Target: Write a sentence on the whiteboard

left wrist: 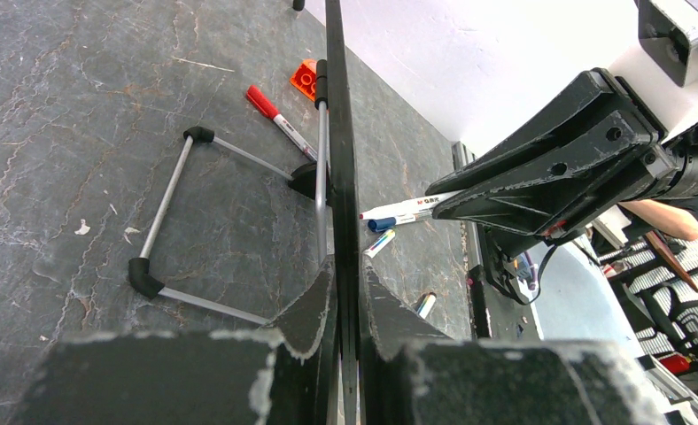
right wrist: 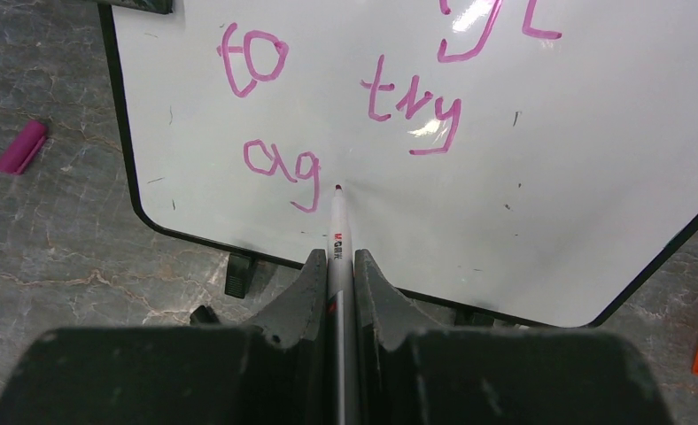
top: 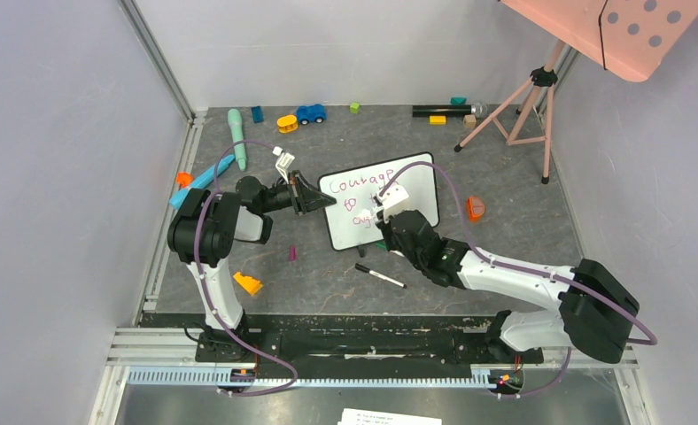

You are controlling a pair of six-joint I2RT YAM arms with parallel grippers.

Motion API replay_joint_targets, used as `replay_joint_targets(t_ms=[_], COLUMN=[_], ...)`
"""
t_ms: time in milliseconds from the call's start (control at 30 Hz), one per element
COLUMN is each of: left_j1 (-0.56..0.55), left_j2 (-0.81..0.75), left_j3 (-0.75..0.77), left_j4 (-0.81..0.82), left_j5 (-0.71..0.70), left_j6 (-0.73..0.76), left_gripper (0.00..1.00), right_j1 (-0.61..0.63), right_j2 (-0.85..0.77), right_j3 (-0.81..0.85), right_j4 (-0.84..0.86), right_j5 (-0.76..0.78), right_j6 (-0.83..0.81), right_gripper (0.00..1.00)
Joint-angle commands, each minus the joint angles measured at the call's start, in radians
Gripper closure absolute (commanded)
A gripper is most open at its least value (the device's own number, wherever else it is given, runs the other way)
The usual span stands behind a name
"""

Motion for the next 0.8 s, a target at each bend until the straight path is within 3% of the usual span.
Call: replay_joint_targets(t_ms=[0,767], left_j1=[-0.003,-0.003], left_j2=[-0.055,-0.055], left_j3=[0.003,0.002], left_j4=[0.086,0.086], left_j5=[0.016,0.018], left_j6=[-0.01,-0.01], left_gripper=[0.98,0.98], right_j1=[-0.001,-0.002], right_j2=[0.008,0.063], right_j3=[0.041,0.088], right_j4=[0.014,0.019], right_j5=[0.035,0.066], right_j6=[-0.011,-0.03], right_gripper=[1.0,1.0])
